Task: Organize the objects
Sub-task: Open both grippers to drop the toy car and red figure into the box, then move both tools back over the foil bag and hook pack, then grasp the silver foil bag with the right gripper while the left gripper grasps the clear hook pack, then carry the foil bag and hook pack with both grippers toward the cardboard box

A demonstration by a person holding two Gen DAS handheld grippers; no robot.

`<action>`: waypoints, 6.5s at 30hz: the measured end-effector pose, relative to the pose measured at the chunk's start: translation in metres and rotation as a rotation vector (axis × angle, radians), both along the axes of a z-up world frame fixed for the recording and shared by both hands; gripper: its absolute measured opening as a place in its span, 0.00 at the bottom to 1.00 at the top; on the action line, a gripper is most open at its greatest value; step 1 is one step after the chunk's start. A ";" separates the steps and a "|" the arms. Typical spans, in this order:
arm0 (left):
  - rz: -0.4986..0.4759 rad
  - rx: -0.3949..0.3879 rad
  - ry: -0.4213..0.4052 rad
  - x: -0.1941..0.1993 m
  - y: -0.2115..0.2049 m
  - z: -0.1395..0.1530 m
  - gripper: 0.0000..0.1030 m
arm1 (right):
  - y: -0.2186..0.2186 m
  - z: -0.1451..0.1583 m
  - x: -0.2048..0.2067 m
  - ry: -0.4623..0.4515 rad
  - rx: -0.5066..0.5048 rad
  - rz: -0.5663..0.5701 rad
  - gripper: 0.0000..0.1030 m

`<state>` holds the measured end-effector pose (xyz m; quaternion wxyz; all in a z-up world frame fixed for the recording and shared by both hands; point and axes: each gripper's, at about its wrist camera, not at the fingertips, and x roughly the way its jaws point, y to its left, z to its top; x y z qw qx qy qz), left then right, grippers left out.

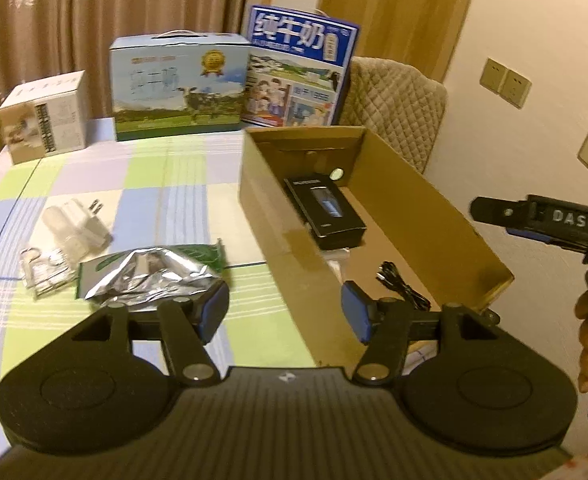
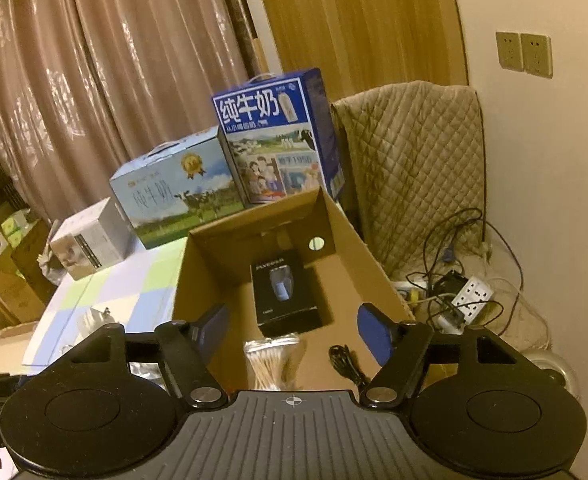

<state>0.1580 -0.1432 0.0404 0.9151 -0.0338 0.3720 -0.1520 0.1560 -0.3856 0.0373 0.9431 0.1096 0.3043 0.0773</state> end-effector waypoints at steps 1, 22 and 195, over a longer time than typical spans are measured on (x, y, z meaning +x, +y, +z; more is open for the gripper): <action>0.007 -0.001 0.001 -0.001 0.004 0.000 0.58 | 0.002 0.002 -0.002 -0.003 -0.004 -0.001 0.67; 0.213 0.018 0.007 -0.060 0.131 0.004 0.76 | 0.102 0.027 -0.042 -0.049 -0.054 0.158 0.67; 0.024 0.129 0.237 -0.028 0.149 -0.050 0.50 | 0.224 -0.077 -0.024 0.313 -0.274 0.433 0.41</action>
